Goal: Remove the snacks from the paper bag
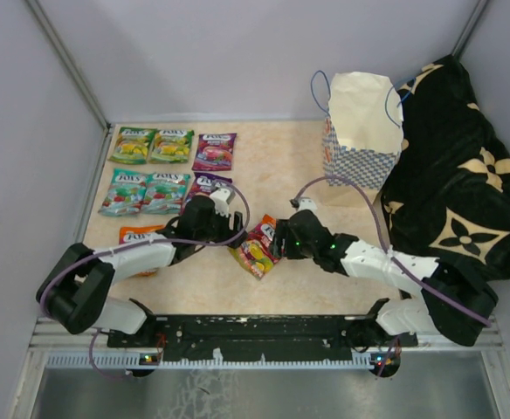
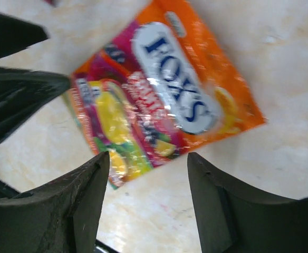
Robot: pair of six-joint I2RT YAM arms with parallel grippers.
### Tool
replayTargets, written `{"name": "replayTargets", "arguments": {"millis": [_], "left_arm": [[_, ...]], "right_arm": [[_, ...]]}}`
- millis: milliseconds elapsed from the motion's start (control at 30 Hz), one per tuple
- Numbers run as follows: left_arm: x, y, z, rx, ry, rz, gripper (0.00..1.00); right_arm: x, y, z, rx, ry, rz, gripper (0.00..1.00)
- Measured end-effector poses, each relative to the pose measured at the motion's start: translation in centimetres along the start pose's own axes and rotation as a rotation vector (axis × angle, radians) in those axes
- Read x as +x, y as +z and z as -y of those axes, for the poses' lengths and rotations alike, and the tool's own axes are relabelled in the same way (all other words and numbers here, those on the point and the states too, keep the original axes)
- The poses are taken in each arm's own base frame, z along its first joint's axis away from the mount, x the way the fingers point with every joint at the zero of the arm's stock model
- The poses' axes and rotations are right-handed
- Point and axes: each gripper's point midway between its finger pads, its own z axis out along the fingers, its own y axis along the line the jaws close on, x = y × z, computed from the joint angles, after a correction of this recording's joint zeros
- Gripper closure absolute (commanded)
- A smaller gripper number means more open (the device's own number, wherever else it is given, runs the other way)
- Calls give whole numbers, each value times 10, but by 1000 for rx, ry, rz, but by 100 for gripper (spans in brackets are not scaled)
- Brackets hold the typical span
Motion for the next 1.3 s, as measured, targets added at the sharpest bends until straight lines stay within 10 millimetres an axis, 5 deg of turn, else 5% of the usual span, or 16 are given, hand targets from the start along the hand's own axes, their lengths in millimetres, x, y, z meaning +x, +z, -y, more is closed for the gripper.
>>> {"name": "replayTargets", "arguments": {"millis": [200, 533, 1300], "left_arm": [[8, 7, 1, -7, 3, -28, 26], [26, 15, 4, -9, -15, -82, 33], [43, 3, 16, 19, -119, -102, 68]], "right_arm": [[10, 1, 52, 89, 118, -30, 43], [32, 4, 72, 101, 175, -63, 51], [32, 19, 61, 6, 247, -47, 82]]}}
